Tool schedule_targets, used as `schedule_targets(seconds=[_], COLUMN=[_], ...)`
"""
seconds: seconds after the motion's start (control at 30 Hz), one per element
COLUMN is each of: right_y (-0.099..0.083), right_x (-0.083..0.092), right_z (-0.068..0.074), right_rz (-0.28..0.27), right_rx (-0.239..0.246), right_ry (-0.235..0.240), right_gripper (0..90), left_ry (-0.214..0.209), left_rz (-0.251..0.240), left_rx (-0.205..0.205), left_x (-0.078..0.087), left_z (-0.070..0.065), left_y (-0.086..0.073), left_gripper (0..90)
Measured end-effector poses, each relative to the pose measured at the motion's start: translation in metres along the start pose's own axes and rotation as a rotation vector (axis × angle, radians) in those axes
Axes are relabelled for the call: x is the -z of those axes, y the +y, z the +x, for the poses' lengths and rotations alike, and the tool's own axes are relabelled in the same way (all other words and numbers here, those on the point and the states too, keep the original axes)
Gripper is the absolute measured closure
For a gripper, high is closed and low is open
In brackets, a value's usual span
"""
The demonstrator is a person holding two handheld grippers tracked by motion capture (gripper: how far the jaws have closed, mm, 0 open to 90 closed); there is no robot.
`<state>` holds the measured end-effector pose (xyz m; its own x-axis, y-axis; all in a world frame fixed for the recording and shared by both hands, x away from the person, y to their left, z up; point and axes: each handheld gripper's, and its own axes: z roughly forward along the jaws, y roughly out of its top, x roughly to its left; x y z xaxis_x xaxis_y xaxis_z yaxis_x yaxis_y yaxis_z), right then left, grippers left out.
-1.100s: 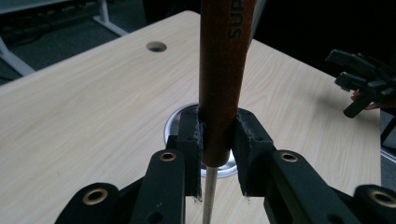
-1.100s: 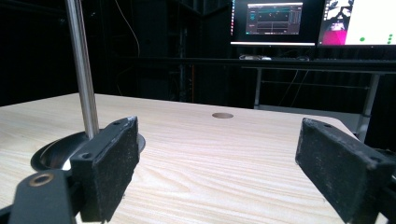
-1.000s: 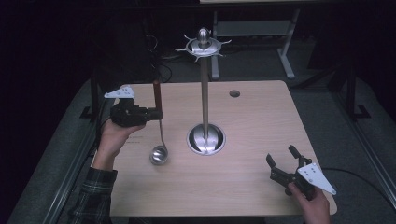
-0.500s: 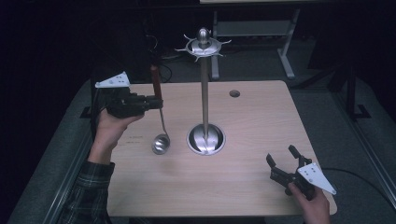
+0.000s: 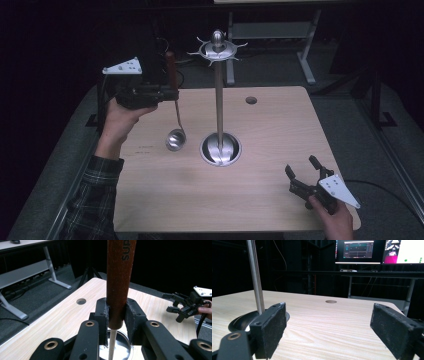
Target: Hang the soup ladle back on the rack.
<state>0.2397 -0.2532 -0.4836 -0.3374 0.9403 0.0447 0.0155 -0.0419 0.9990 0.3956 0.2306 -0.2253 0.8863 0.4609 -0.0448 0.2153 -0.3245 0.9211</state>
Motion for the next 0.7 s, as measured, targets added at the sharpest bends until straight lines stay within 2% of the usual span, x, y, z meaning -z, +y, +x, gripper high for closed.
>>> schedule_targets(seconds=[0.4,0.7], right_y=[0.000,0.000], right_x=[0.000,0.000], right_z=[0.000,0.000], right_rz=[-0.001,-0.002], right_rx=[0.001,0.002], right_ry=[-0.001,-0.001], right_gripper=[13.0,13.0], left_ry=[-0.041,-0.058], left_rz=[0.008,0.016], left_rx=[-0.033,-0.048], left_x=[-0.008,-0.017], left_z=[0.003,0.001], left_y=[0.017,0.022], left_gripper=[73.9,73.9])
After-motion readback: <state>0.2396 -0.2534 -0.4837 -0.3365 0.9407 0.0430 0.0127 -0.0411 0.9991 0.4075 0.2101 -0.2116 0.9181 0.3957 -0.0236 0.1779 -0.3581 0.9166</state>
